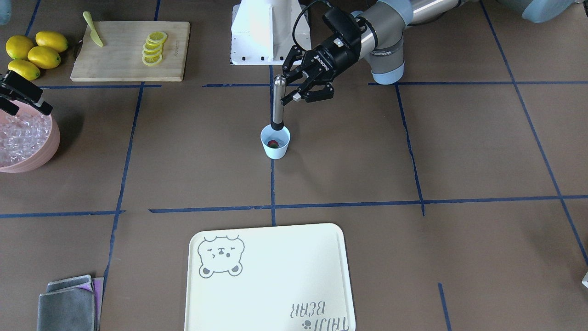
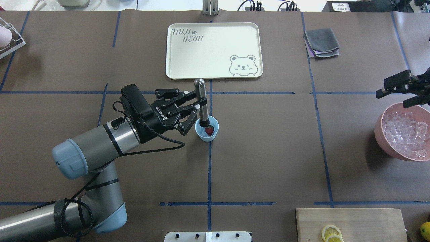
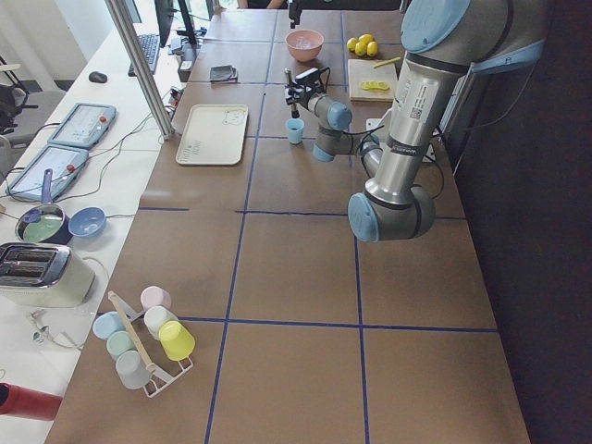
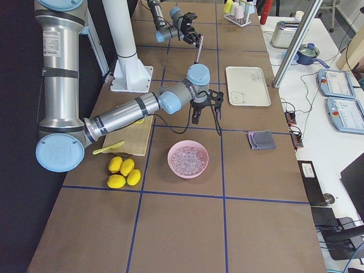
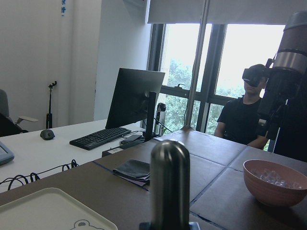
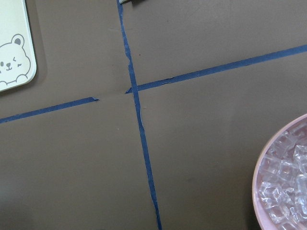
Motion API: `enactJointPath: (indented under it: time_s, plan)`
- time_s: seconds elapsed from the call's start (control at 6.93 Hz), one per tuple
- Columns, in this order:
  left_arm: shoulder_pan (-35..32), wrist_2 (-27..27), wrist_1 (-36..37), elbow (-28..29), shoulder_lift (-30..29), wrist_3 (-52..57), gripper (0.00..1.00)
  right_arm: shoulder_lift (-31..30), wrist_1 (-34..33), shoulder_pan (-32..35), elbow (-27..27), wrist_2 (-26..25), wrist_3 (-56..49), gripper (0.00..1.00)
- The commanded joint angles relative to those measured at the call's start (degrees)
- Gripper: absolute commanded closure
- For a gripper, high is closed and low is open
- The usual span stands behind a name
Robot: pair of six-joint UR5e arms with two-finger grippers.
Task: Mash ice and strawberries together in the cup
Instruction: 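Press the muddler down into the cup repeatedly with the left gripper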
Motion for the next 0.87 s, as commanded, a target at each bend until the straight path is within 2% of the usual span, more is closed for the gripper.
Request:
enactJointPath:
  time_s: [0.0, 0.72]
  plan:
    - [1.7, 2.8, -0.7, 1.9, -1.2, 2.6, 0.93, 0.0, 0.0, -0.1, -0.3, -0.2, 0.0, 0.01]
    - [3.2, 4.1, -3.3, 6.3, -1.2, 2.7, 0.93, 0.0, 0.0, -0.1, -1.3, -0.3, -0.5, 0.01]
